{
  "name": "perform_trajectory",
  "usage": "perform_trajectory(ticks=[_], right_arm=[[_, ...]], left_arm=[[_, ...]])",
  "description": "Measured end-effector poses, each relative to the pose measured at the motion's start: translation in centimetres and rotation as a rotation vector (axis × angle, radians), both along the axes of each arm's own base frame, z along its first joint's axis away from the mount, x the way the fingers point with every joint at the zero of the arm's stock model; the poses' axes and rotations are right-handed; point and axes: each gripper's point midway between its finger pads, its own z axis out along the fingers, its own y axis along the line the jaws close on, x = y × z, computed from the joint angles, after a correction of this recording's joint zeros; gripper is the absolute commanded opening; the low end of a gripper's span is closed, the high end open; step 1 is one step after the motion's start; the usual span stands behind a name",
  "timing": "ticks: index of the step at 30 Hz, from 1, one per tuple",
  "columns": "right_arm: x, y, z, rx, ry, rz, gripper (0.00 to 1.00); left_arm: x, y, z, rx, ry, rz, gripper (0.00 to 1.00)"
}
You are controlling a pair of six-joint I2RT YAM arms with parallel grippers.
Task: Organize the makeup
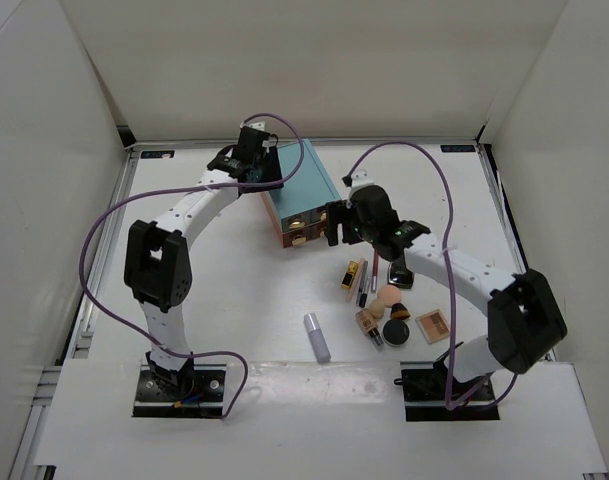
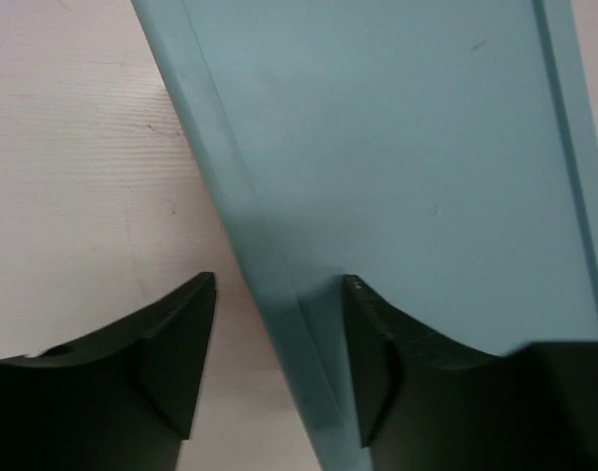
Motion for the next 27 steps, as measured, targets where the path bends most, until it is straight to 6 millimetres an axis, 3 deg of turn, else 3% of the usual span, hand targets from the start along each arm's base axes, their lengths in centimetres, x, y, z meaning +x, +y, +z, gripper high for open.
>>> perform_trajectory(ticks=[2, 8, 10, 13, 21, 27], right_arm=[[0.9, 1.0, 0.0, 0.003, -0.003, 0.012, 0.81], [4.0, 3.2, -0.1, 0.002, -0.023, 0.005, 0.80], [5.0, 3.6, -0.2, -0.002, -0.033, -0.003, 0.69], [5.9, 3.9, -0.6, -0.013, -0.033, -0.011, 0.59], [6.8, 3.4, -2.5, -0.033, 0.020, -0.015, 0.58], [7.9, 3.4, -2.8, -0.030, 0.030, 0.007, 0.30]], left_arm=[[0.5, -0.3, 0.2, -0.007, -0.006, -0.002, 0.54], [0.7, -0.5, 0.1, -0.014, -0.003, 0.001, 0.53], [0.7, -0.5, 0.1, -0.016, -0.002, 0.002, 0.53], [0.7, -0.5, 0.1, -0.018, -0.002, 0.005, 0.53], [0.8, -0.5, 0.1, -0.018, -0.005, 0.007, 0.48], [1.6, -0.6, 0.1, -0.022, -0.018, 0.013, 0.47]])
